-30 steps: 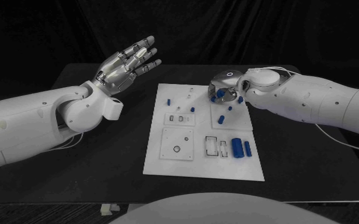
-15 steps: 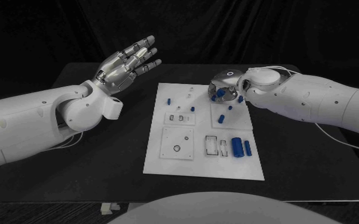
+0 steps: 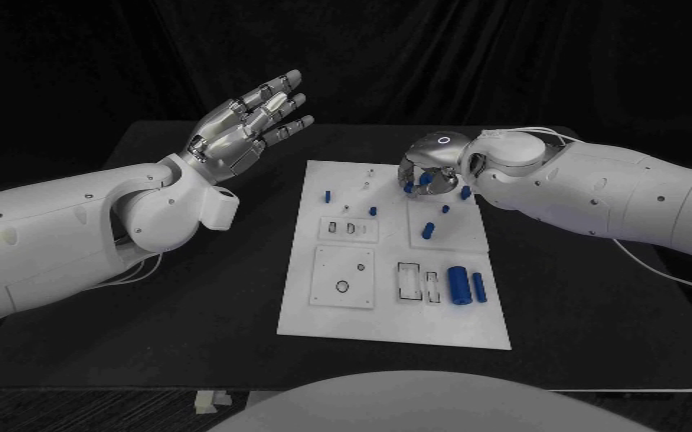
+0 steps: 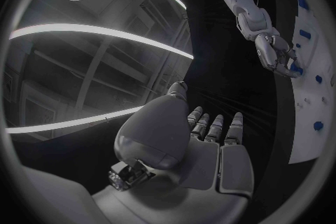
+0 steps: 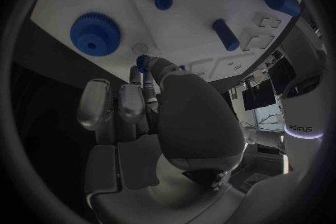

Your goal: Assemble the parts on the task board

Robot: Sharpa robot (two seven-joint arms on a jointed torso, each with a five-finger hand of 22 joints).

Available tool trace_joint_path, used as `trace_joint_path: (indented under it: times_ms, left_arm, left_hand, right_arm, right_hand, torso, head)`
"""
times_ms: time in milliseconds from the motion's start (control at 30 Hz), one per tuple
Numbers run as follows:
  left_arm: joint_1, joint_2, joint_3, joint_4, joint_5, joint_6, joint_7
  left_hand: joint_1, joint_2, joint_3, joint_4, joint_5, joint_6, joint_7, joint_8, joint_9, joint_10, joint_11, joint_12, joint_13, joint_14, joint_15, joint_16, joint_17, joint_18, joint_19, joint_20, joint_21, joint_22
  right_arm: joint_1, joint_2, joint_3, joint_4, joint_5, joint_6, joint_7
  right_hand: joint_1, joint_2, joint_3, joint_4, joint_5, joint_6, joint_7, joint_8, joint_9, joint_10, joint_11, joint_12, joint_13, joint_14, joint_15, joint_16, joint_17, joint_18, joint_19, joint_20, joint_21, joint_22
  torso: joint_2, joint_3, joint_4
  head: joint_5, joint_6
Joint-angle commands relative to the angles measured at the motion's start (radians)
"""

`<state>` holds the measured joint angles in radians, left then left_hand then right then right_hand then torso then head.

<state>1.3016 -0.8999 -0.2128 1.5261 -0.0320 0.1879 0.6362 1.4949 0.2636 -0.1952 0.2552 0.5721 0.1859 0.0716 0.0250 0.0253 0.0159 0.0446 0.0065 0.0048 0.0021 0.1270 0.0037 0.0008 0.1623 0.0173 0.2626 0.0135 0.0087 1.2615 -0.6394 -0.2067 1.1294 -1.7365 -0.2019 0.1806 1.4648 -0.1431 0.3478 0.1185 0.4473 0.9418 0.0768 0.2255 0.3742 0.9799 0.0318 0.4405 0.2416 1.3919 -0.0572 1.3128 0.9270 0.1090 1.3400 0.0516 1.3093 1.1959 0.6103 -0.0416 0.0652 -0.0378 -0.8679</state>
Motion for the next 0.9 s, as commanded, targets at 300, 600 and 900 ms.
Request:
trace_joint_path:
  times_ms: [300, 600, 900]
  left_arm:
    - [0.000, 0.014, 0.001, -0.010, 0.002, 0.005, 0.010]
    - [0.000, 0.020, 0.001, -0.013, 0.002, 0.008, 0.008]
    - [0.000, 0.020, 0.001, -0.012, 0.002, 0.009, 0.006]
  left_hand:
    - [0.011, 0.000, 0.009, -0.003, 0.006, -0.002, 0.006, 0.003, 0.001, 0.000, 0.009, 0.000, 0.001, -0.002, 0.000, -0.004, -0.001, 0.017, -0.006, 0.001, -0.002, -0.002]
    - [0.011, 0.000, 0.009, -0.003, 0.006, -0.002, 0.006, 0.003, 0.001, 0.000, 0.009, 0.000, 0.001, -0.002, 0.000, -0.004, -0.001, 0.017, -0.006, 0.001, -0.002, -0.002]
    - [0.012, 0.000, 0.010, -0.003, 0.006, -0.002, 0.006, 0.003, 0.001, 0.000, 0.009, 0.000, 0.001, -0.002, -0.002, -0.004, -0.001, 0.017, -0.006, 0.000, -0.002, -0.002]
  right_arm:
    - [0.042, 0.045, 0.002, -0.014, -0.008, -0.048, 0.002]
    - [0.045, 0.122, 0.002, -0.105, -0.008, -0.032, -0.001]
    - [0.041, 0.170, 0.002, -0.164, -0.008, -0.029, -0.007]
  right_hand:
    - [-0.003, 0.003, 0.003, -0.008, -0.004, 0.003, 0.000, 0.001, 0.002, 0.018, -0.002, -0.006, 0.001, 0.008, -0.005, 0.004, 0.007, -0.014, 0.007, -0.003, 0.009, 0.009]
    - [-0.004, 0.002, 0.004, -0.008, -0.005, 0.003, 0.001, 0.000, 0.003, 0.020, -0.001, -0.008, 0.000, 0.008, -0.005, 0.002, 0.005, -0.015, 0.008, -0.003, 0.011, 0.011]
    - [-0.005, 0.002, 0.004, -0.009, -0.006, 0.002, 0.002, -0.001, 0.003, 0.022, 0.000, -0.009, 0.000, 0.007, -0.005, 0.002, 0.003, -0.016, 0.012, -0.003, 0.014, 0.017]
  torso:
    - [-0.001, -0.0013, 0.0007]
    - [0.000, -0.0015, 0.0054]
    - [0.004, -0.0006, 0.0072]
  head:
    - [0.003, 0.004]
    - [0.000, 0.007]
    - [-0.001, 0.010]
